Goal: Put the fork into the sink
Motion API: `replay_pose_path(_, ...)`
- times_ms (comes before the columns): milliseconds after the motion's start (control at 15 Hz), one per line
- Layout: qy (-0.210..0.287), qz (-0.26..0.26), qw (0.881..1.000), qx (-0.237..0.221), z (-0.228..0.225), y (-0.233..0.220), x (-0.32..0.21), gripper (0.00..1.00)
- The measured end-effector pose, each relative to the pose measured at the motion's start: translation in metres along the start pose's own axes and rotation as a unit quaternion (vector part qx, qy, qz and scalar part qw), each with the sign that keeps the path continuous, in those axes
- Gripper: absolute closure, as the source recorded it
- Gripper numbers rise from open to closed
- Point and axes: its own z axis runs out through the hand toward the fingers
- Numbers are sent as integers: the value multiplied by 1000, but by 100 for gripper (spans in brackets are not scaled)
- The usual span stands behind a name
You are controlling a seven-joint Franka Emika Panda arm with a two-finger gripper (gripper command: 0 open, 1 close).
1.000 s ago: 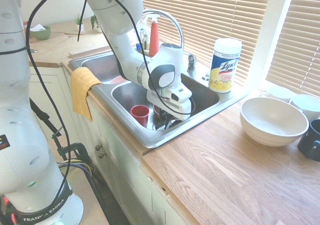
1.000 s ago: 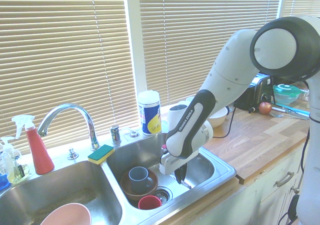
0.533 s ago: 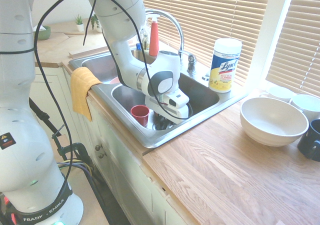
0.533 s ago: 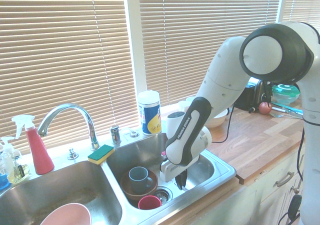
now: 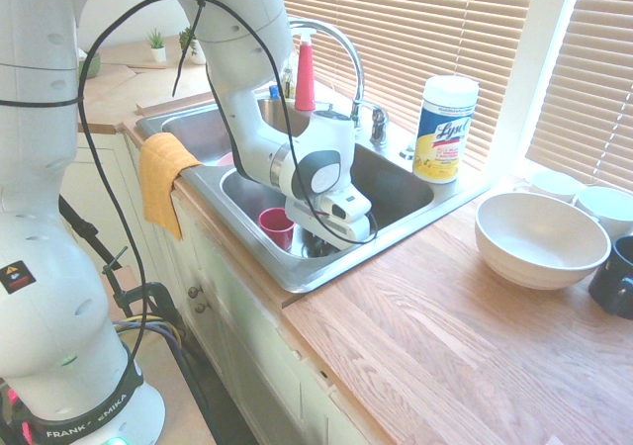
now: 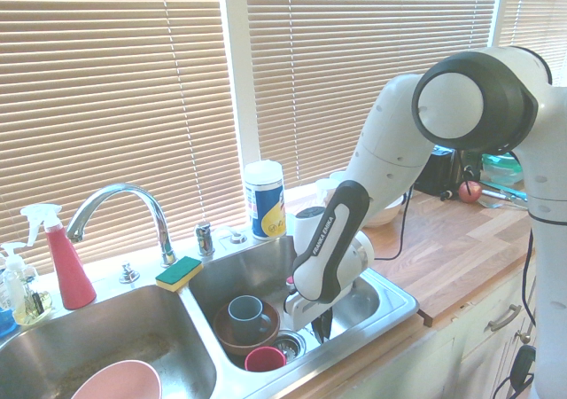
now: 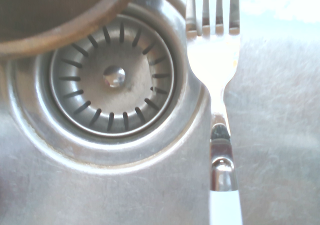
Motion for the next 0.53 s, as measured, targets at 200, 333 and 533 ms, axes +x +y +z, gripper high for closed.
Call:
replay_pose_path(200,-1,4,1000,0,2,0,0,0)
replay_pose_path(333,-1,6,1000,1,1,0,0,0)
replay_pose_path(533,2,9,1000,3,-3,0,2,0)
